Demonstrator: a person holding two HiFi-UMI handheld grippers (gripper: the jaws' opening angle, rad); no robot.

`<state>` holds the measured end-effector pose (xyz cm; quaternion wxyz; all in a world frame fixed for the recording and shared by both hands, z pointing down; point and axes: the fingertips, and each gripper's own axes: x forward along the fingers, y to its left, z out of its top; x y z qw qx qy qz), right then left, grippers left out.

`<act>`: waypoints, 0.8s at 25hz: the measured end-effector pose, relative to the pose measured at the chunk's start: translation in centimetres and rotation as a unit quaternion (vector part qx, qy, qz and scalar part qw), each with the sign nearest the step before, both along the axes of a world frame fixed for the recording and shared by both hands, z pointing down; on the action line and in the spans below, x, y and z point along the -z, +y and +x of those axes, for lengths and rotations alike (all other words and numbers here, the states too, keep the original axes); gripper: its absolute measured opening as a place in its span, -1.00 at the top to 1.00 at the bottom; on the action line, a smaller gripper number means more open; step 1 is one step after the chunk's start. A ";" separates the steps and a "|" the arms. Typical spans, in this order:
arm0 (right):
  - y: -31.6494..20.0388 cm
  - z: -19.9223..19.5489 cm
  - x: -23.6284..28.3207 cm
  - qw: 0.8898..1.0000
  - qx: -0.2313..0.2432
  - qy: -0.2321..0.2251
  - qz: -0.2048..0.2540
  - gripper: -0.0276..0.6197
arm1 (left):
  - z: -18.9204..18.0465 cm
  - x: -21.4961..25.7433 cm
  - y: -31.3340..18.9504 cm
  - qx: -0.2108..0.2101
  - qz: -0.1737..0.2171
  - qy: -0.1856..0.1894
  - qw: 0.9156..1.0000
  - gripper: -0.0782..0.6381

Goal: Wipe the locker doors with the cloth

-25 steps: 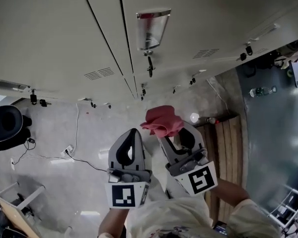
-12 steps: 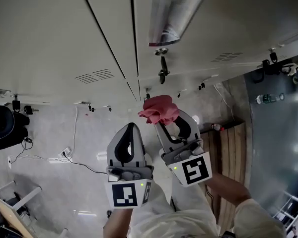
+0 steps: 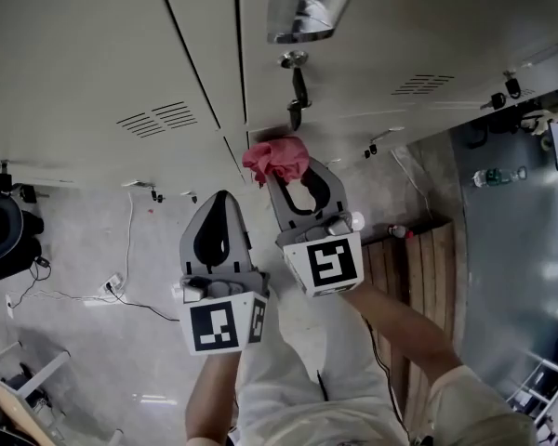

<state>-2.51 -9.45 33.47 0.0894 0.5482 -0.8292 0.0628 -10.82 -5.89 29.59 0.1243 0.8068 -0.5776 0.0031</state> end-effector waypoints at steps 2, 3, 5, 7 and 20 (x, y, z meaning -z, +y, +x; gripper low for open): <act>-0.7 -0.1 -0.1 1.000 -0.002 -0.002 0.004 0.47 | 0.2 0.0 -0.3 0.000 0.005 -0.002 1.000 0.77; -1.0 -0.2 -0.1 1.000 -0.002 -0.002 0.007 0.47 | 0.3 -0.1 -0.5 0.000 0.006 -0.002 1.000 0.77; -1.6 -0.5 -0.2 1.000 -0.005 0.001 0.014 0.47 | 0.2 -0.3 -0.9 0.000 0.006 -0.001 1.000 0.77; -2.0 -0.8 -0.3 1.000 -0.007 0.008 0.016 0.47 | 0.1 -0.4 -1.1 0.001 0.006 -0.001 1.000 0.77; -2.3 -0.5 -0.1 1.000 -0.015 0.011 0.025 0.47 | 0.8 0.0 -1.4 0.004 0.004 -0.017 1.000 0.77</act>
